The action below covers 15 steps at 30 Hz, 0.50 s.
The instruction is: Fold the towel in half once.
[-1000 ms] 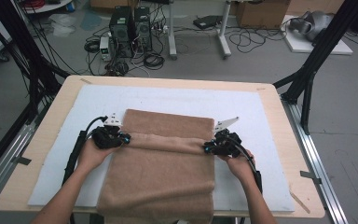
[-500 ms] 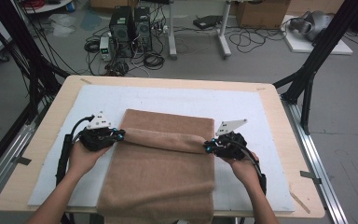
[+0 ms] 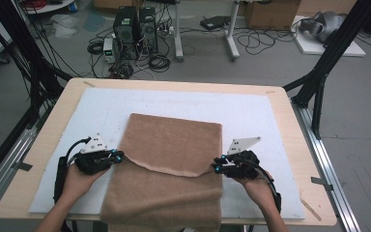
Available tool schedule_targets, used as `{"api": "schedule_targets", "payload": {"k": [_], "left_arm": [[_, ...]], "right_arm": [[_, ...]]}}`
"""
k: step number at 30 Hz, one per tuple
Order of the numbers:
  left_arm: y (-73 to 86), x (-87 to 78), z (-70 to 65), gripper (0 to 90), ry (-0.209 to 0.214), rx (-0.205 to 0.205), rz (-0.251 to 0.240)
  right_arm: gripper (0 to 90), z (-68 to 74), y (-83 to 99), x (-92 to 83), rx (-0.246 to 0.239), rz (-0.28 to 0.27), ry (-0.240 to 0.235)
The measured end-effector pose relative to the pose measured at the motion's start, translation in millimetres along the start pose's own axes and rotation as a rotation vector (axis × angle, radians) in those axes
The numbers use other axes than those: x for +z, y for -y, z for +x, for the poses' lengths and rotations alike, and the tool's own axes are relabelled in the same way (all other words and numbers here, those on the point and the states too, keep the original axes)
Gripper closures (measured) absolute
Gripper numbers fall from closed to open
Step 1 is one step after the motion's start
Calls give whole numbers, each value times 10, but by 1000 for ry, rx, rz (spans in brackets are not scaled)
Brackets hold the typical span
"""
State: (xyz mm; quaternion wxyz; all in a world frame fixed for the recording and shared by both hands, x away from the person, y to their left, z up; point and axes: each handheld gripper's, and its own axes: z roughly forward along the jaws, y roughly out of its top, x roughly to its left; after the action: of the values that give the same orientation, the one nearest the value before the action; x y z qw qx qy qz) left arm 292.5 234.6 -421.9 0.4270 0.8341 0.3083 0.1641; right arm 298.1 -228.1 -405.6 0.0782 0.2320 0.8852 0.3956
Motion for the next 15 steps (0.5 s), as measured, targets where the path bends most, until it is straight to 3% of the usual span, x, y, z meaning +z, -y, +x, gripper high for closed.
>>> {"api": "schedule_targets", "payload": {"k": [5, 9, 12, 15], "left_arm": [[74, -121, -117, 760, 16, 11, -29], [129, -193, -233, 703, 21, 48, -20], [175, -160, -272, 667, 63, 71, 20], [211, -27, -279, 619, 72, 82, 92]], "right_arm": [[658, 150, 24, -81, -16, -28, -31], [649, 252, 94, -48, -28, 16, -43], [654, 269, 173, 4, -22, 35, -61], [626, 260, 222, 99, -29, 92, -43]]}}
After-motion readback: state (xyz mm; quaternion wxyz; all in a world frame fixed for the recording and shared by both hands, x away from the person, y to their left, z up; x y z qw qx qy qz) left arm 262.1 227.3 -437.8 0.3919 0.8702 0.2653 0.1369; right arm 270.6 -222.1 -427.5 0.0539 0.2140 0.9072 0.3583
